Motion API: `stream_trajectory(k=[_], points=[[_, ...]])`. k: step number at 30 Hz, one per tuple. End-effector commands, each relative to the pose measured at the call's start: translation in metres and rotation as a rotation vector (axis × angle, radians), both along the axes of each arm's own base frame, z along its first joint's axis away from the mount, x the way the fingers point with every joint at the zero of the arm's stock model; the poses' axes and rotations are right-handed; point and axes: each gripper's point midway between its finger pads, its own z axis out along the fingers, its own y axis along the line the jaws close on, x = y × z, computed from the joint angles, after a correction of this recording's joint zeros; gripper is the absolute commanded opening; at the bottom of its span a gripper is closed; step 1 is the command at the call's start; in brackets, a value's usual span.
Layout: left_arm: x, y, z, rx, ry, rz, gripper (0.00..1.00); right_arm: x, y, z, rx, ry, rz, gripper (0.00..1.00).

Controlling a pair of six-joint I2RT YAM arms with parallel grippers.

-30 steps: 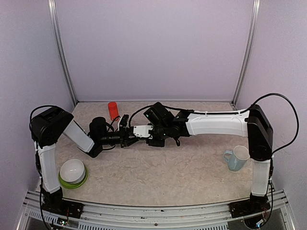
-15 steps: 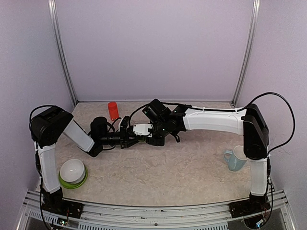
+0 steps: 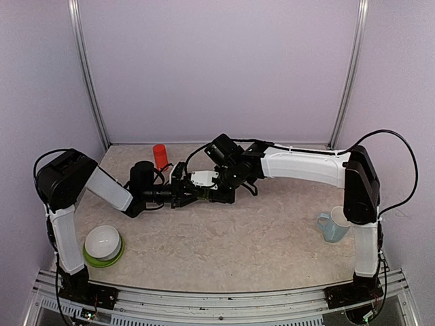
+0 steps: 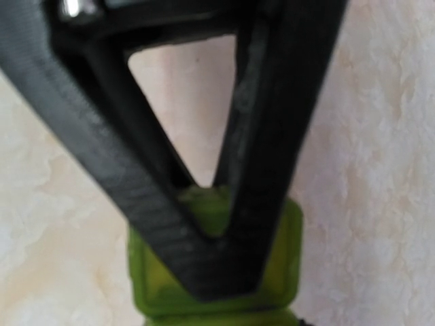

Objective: Sort the pills into containers
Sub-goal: Open the pill container in the compartment of the pill container.

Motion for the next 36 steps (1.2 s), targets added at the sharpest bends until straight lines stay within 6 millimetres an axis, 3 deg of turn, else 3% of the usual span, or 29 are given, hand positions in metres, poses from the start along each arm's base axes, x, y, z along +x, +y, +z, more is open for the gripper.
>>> stream_trajectory(k=[1,11,16,27,36], points=[[0.013,0.002,-0.006,0.076,-0.134,0.046,0.13,-0.016,0.025,0.029,0.142,0.09,0.048,0.29],[0.014,0.002,-0.008,0.098,-0.144,0.048,0.12,-0.014,0.023,0.036,0.173,0.124,0.041,0.31],[0.015,0.004,-0.009,0.114,-0.152,0.056,0.12,-0.015,0.023,0.04,0.19,0.144,0.049,0.39],[0.015,0.003,-0.01,0.117,-0.154,0.054,0.12,-0.01,0.021,0.036,0.187,0.149,0.031,0.46],[0.014,0.003,-0.01,0.096,-0.14,0.045,0.12,-0.002,0.018,0.042,0.185,0.107,0.003,0.74]])
